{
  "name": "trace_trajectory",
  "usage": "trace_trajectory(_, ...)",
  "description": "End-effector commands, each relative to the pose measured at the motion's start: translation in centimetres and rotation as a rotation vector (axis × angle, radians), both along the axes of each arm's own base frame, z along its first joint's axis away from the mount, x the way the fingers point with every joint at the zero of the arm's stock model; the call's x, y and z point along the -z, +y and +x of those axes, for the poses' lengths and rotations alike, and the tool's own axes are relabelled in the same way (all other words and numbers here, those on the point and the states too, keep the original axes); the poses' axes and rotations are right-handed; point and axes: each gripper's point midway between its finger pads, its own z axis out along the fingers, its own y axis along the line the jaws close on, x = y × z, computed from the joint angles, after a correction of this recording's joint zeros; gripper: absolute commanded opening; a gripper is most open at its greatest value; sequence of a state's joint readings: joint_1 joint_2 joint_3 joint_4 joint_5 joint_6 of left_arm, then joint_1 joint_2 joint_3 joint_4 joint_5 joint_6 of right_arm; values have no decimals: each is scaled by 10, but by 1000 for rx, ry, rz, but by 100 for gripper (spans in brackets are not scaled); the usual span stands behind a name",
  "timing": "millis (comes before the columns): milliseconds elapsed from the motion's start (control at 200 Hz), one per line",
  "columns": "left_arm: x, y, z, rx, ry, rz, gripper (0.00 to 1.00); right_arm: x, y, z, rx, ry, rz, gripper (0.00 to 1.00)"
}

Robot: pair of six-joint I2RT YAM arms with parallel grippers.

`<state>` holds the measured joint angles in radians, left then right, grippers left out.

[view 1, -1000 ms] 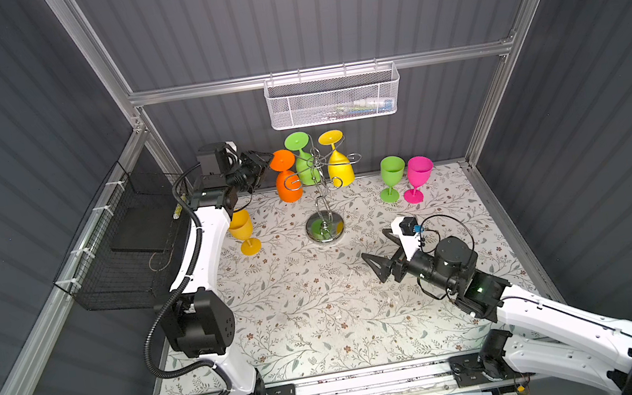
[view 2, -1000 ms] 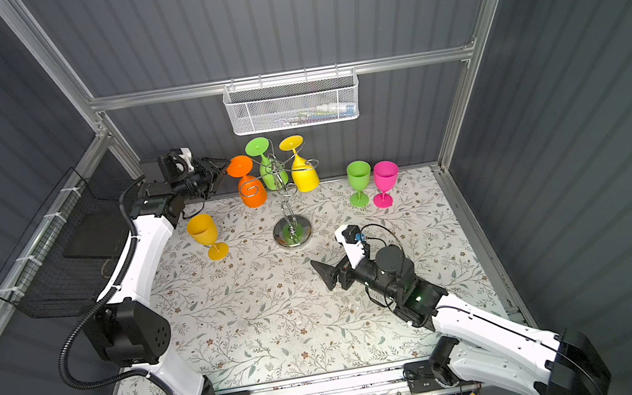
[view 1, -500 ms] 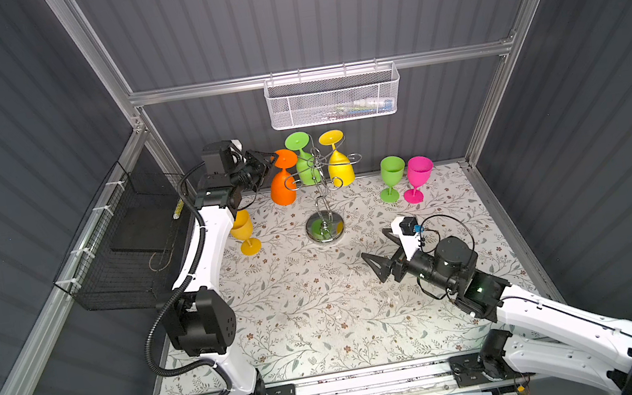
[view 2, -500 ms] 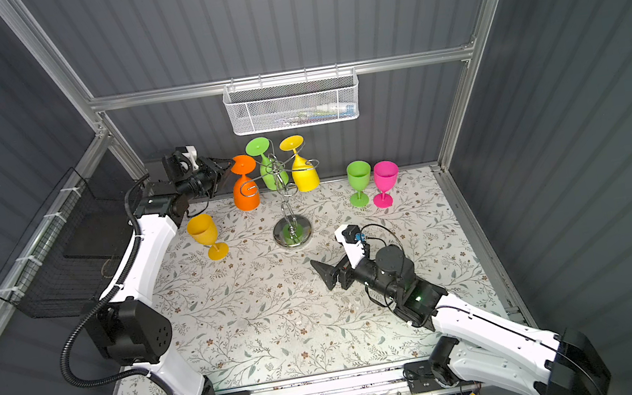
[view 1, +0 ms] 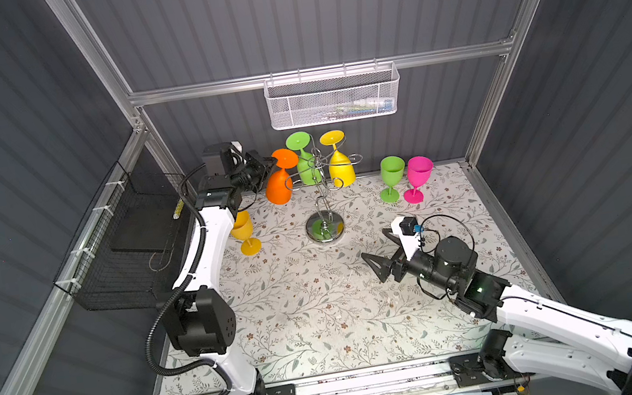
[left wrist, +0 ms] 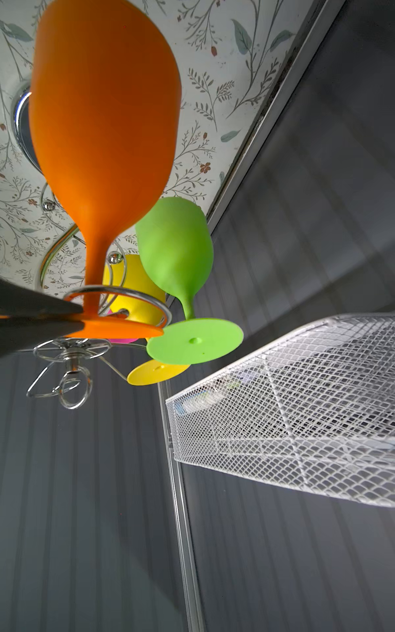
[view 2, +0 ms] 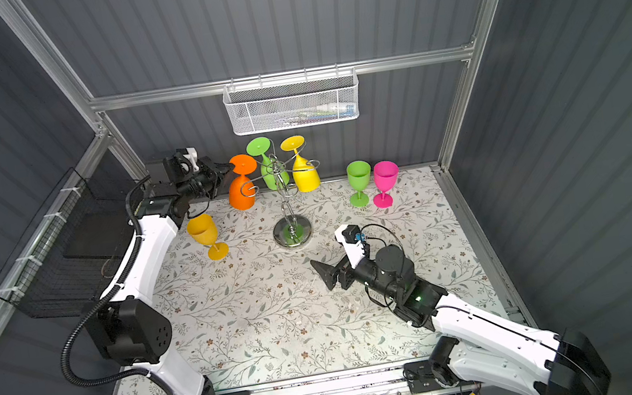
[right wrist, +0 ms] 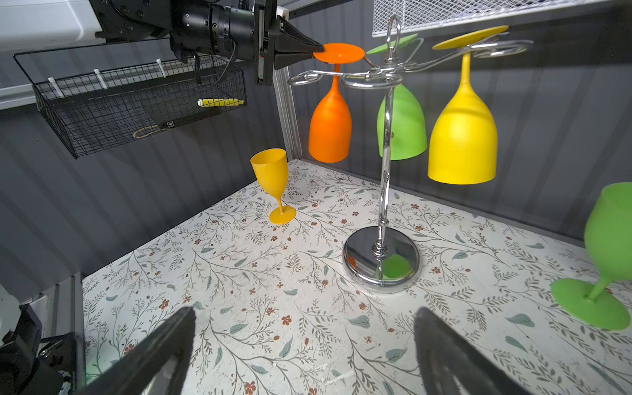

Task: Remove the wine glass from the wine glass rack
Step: 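Move the left gripper up to the foot of the hanging orange glass, then close the left gripper on the orange glass foot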

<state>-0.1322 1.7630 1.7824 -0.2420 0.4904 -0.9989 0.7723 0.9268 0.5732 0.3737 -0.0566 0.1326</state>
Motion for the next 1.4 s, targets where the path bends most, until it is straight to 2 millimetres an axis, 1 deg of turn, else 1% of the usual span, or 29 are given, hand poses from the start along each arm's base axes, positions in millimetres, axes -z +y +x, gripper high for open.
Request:
trace_trajectory(0, -3, -5, -5, 18, -12, 7, 1, -1, 0, -1, -2, -5, 17, 99)
trace_trajectory(160, -5, -5, -6, 16, -17, 6, 0, -2, 0, -1, -3, -5, 18, 99)
trace_trajectory(445, -24, -6, -16, 18, -52, -11, 0, -1, 1, -1, -5, -5, 18, 99)
trace_trajectory(570, -29, -5, -22, 14, -60, -12, 0, -1, 2, -1, -11, -3, 18, 99)
trace_trajectory(725, -32, -3, -28, 8, -63, -4, 0, -1, 2, -1, -12, -3, 19, 99)
trace_trajectory(860, -30, 0, -31, -5, -56, 10, 0, 0, 3, -2, -15, -1, 18, 99)
trace_trajectory(1136, -29, 10, -26, -51, -55, 34, 0, -2, 3, -3, -23, -7, 20, 99)
trace_trajectory(1396, -28, 18, -8, -84, -52, 29, 0, -4, 3, -5, -30, -15, 25, 99)
